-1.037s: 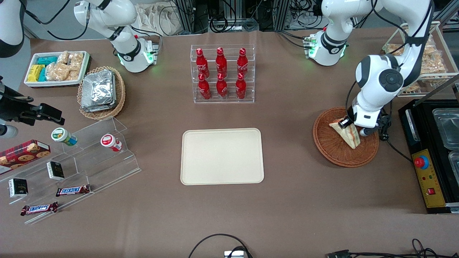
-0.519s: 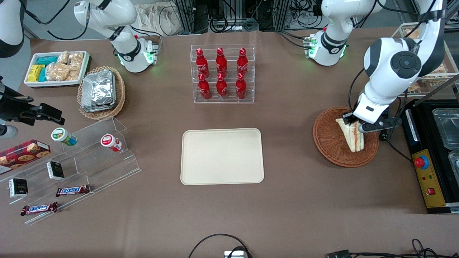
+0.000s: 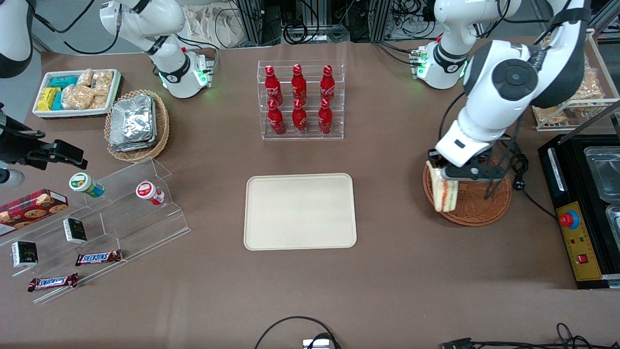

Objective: Place sandwich from basket to tray
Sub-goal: 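Lift the sandwich out of the basket with the left gripper, then carry the sandwich over the cream tray with the left gripper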

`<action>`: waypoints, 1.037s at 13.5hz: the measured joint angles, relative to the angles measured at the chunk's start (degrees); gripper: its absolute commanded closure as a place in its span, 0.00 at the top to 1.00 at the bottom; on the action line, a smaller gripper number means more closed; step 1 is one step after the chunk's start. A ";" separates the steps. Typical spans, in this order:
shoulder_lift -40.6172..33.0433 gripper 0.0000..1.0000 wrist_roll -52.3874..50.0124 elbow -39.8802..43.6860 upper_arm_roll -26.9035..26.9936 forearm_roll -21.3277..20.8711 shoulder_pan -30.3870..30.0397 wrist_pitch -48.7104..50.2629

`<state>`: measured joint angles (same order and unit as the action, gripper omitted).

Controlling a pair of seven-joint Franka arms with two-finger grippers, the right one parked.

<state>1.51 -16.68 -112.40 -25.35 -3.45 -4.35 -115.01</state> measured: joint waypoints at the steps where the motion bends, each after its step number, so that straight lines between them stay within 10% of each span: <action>1: 0.61 0.07 -0.22 0.82 -1.20 0.01 0.04 0.00; 14: 22.89 0.08 -29.00 16.00 -8.88 -13.82 13.71 -0.84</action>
<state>24.40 -45.68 -96.40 -34.23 -17.27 9.36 -115.85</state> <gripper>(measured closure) 0.837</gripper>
